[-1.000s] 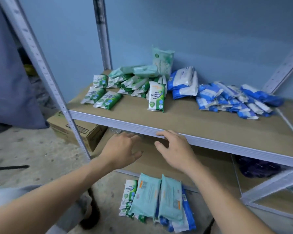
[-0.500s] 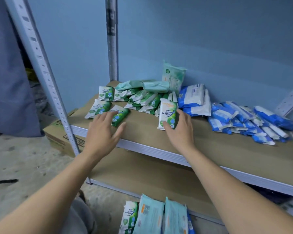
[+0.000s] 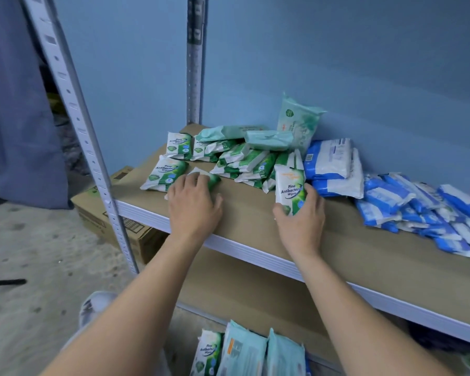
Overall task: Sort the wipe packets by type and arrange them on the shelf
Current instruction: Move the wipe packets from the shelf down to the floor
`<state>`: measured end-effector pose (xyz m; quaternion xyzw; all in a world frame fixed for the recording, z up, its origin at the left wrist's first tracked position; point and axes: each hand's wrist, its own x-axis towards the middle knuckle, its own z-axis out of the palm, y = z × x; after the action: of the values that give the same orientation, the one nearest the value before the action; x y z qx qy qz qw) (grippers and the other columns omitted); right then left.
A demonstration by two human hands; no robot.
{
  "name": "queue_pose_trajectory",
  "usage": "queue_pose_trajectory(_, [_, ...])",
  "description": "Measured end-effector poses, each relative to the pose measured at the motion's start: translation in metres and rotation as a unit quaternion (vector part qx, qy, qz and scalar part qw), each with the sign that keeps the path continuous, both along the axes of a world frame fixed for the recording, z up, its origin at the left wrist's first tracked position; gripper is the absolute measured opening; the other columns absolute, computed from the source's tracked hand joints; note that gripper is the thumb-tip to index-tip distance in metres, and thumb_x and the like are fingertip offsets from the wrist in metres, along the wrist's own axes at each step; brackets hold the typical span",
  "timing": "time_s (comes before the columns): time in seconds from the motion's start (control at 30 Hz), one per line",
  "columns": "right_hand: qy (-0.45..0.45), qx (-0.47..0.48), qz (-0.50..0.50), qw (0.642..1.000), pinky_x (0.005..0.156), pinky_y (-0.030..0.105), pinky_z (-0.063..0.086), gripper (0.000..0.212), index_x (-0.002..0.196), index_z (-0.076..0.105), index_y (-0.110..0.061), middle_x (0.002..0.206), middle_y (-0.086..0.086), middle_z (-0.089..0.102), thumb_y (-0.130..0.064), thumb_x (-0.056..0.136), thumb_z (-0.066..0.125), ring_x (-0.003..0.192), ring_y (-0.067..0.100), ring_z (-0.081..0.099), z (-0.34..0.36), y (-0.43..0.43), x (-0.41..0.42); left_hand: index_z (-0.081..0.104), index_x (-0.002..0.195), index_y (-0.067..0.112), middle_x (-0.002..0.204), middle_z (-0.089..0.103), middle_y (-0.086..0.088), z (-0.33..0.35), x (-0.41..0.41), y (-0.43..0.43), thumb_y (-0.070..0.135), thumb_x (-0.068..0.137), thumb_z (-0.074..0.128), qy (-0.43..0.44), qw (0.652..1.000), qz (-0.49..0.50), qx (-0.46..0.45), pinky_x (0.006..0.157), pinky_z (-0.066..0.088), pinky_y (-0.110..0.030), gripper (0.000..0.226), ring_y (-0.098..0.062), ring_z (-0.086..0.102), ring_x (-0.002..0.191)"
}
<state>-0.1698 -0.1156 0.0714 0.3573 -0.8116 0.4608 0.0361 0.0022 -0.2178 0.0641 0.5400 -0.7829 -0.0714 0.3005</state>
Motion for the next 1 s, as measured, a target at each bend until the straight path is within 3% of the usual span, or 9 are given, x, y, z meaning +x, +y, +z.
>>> queue_pose_trajectory(0.1, [0.005,-0.002,-0.007,1.0,0.092,0.044,0.045,0.068,0.142,0.044,-0.014,0.123,0.011,0.051,-0.019,0.077,0.068,0.105,0.029,0.051,-0.003,0.0,-0.002,0.063,0.116,0.008,0.129,0.058,-0.015,0.0,-0.006,-0.001,0.023,0.087,0.059,-0.003,1.0,0.01,0.005,0.101,0.032,-0.047,0.034,-0.038,0.045,0.122])
queue_pose_trajectory(0.23, [0.036,0.027,-0.013,0.999,0.096,0.048,0.041,0.077,0.148,0.037,-0.023,0.126,0.007,0.05,-0.029,0.078,0.069,0.111,0.031,0.051,-0.008,-0.003,-0.004,0.064,0.116,0.012,0.132,0.058,-0.009,0.0,-0.009,-0.004,0.024,0.088,0.059,0.004,1.0,0.013,-0.002,0.091,0.034,-0.044,0.031,-0.036,0.046,0.114])
queue_pose_trajectory(0.37, [0.056,0.037,-0.005,0.998,0.096,0.046,0.04,0.076,0.151,0.036,-0.027,0.128,0.006,0.051,-0.035,0.084,0.071,0.115,0.032,0.051,-0.011,-0.003,-0.009,0.058,0.127,0.013,0.143,0.051,-0.011,-0.002,-0.011,-0.006,0.034,0.091,0.064,-0.016,0.999,0.005,0.03,0.098,0.038,-0.046,0.042,-0.039,0.046,0.122])
queue_pose_trajectory(0.57, [0.044,0.002,0.01,0.999,0.098,0.044,0.042,0.072,0.15,0.041,-0.025,0.129,0.007,0.053,-0.027,0.086,0.072,0.116,0.032,0.051,-0.011,0.001,-0.009,0.06,0.13,0.016,0.149,0.048,-0.008,0.003,-0.003,-0.006,0.024,0.092,0.067,0.025,0.997,-0.057,0.055,0.093,0.045,-0.042,0.04,-0.039,0.051,0.121])
queue_pose_trajectory(0.83, [0.044,0.027,0.052,0.997,0.091,0.038,0.039,0.068,0.15,0.041,-0.027,0.129,0.007,0.053,-0.025,0.089,0.07,0.113,0.031,0.047,-0.005,0.029,0.004,0.064,0.126,0.017,0.146,0.052,-0.008,0.002,0.03,0.018,0.019,0.091,0.07,0.022,0.99,-0.135,0.018,0.099,0.043,-0.042,0.036,-0.036,0.054,0.118])
queue_pose_trajectory(1.0, [0.061,0.033,0.084,0.994,0.089,0.04,0.047,0.062,0.147,0.045,-0.026,0.121,0.003,0.052,-0.025,0.091,0.069,0.107,0.028,0.052,-0.005,0.07,0.013,0.065,0.128,0.017,0.147,0.053,-0.005,0.004,0.041,0.043,0.02,0.092,0.07,0.02,0.985,-0.169,-0.003,0.1,0.043,-0.04,0.036,-0.032,0.053,0.124])
